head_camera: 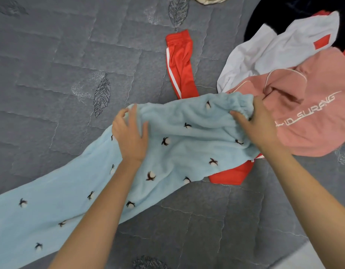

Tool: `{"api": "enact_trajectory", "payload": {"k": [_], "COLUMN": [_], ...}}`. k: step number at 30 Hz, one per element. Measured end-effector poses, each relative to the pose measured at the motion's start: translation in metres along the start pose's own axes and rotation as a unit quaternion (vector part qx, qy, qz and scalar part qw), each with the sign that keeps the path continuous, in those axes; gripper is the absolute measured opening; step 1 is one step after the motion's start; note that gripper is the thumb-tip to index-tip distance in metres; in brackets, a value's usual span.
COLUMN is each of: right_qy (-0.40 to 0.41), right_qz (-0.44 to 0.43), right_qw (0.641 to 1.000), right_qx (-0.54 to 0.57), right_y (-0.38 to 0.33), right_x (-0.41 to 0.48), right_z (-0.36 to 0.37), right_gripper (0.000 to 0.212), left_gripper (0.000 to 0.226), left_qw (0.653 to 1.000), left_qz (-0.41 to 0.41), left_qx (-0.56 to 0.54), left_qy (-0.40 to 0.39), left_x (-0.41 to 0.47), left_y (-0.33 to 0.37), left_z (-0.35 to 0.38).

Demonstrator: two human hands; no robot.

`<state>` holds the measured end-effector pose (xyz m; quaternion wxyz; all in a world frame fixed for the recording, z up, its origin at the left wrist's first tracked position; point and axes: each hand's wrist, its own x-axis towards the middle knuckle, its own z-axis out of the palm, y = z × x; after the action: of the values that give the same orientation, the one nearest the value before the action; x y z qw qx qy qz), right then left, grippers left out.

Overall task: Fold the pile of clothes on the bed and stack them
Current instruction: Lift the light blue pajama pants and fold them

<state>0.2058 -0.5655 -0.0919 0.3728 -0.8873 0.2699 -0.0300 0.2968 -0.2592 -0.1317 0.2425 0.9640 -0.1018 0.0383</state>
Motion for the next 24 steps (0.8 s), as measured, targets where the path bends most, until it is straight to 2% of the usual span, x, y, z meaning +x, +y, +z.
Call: {"api": "enact_trajectory", "payload": {"k": [1, 3, 5, 6, 7, 9, 10, 11, 12, 13, 16, 18, 19, 21, 24], "right_qy": [0.009, 0.025, 0.035, 0.039, 0.039, 0.026, 0.012, -0.008, -0.033, -0.061, -0.172, -0.282, -0.340, -0.407, -0.353], "right_qz": [0.005, 0.006, 0.003, -0.002, -0.002, 0.017, 0.028, 0.034, 0.036, 0.038, 0.033, 0.052, 0.062, 0.030, -0.075], "right_qw": [1.000, 0.999, 0.998, 0.998, 0.998, 0.999, 1.000, 0.999, 0.996, 0.992, 0.967, 0.925, 0.901, 0.884, 0.921], "right_qx": [-0.012, -0.032, -0.052, -0.056, -0.052, -0.019, 0.007, 0.038, 0.071, 0.101, 0.183, 0.251, 0.262, 0.227, 0.148], "right_y": [-0.003, -0.012, -0.026, -0.035, -0.044, -0.066, -0.080, -0.095, -0.112, -0.130, -0.178, -0.199, -0.205, -0.212, -0.215], "right_x": [-0.001, -0.004, -0.009, -0.012, -0.015, -0.021, -0.025, -0.031, -0.039, -0.050, -0.087, -0.109, -0.119, -0.142, -0.171], "right_z": [0.000, 0.001, 0.001, 0.002, 0.004, 0.012, 0.019, 0.028, 0.039, 0.050, 0.085, 0.109, 0.120, 0.146, 0.177], "right_gripper": [0.042, 0.042, 0.042, 0.040, 0.038, 0.036, 0.036, 0.037, 0.037, 0.036, 0.026, 0.015, 0.014, 0.018, 0.028], "left_gripper": [0.050, 0.056, 0.065, 0.065, 0.062, 0.054, 0.049, 0.043, 0.038, 0.038, 0.061, 0.084, 0.091, 0.093, 0.065], "left_qw": [0.997, 0.961, 0.910, 0.909, 0.925, 0.966, 0.952, 0.905, 0.842, 0.795, 0.727, 0.701, 0.703, 0.744, 0.774], "left_qz": [0.067, 0.179, 0.164, 0.146, 0.134, 0.063, -0.009, -0.087, -0.152, -0.193, -0.261, -0.310, -0.335, -0.370, -0.394], "left_qx": [0.032, 0.136, 0.202, 0.193, 0.146, -0.056, -0.200, -0.347, -0.454, -0.512, -0.574, -0.589, -0.579, -0.527, -0.482], "left_qy": [-0.013, -0.162, -0.322, -0.338, -0.323, -0.243, -0.230, -0.232, -0.247, -0.261, -0.272, -0.256, -0.239, -0.181, -0.113], "left_x": [-0.009, -0.025, -0.032, -0.033, -0.032, -0.031, -0.030, -0.031, -0.034, -0.038, -0.047, -0.055, -0.059, -0.073, -0.101], "left_y": [0.003, 0.005, 0.003, 0.002, 0.005, 0.025, 0.038, 0.049, 0.057, 0.057, 0.014, -0.029, -0.047, -0.079, -0.120], "left_z": [0.002, 0.010, 0.013, 0.013, 0.008, -0.011, -0.023, -0.039, -0.055, -0.067, -0.088, -0.099, -0.108, -0.121, -0.137]}}
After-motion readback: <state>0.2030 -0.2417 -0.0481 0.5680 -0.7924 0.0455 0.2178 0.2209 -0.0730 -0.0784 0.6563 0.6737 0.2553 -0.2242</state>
